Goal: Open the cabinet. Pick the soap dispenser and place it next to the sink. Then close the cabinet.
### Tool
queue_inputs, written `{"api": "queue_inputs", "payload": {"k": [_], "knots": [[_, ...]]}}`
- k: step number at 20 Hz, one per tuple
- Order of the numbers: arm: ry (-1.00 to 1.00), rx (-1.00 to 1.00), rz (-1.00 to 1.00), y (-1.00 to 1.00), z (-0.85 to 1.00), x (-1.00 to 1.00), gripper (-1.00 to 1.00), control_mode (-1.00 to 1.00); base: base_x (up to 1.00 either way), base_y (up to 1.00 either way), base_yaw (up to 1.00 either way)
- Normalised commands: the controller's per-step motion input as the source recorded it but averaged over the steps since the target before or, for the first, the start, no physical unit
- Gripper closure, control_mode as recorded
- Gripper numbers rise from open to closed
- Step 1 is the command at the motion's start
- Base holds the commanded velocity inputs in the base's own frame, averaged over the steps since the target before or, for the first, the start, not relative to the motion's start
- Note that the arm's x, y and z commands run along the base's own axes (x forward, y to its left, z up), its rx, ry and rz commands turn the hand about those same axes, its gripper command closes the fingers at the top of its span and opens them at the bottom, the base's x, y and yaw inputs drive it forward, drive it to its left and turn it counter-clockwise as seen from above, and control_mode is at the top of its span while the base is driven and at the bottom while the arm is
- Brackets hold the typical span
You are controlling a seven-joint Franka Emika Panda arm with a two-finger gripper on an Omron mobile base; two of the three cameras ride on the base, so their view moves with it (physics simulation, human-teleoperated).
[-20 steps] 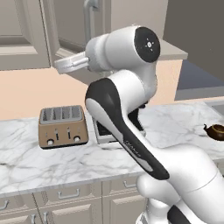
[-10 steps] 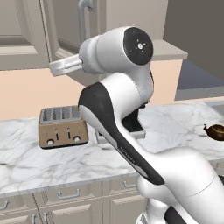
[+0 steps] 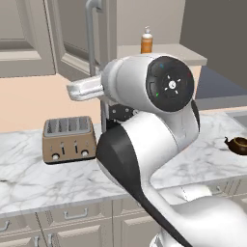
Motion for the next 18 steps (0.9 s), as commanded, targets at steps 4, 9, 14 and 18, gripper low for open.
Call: {"api": "queue_inputs", "payload": {"k": [4,9,14,18], "knots": [[0.00,0.00,-0.38,-0.70,0.00,-0.27,-1.00,-1.00,0.00,0.00,0.00],[0.00,0.00,-0.37,-0.97,0.00,-0.24,-1.00,-1.00,0.00,0.00,0.00],[0.00,0.03,-0.32,-1.00,0.00,-0.11,-1.00,-1.00,0.00,0.00,0.00],[0.00,0.13,-0.07,-0.58,0.00,0.00,-1.00,-1.00,0.00,0.00,0.00]]}}
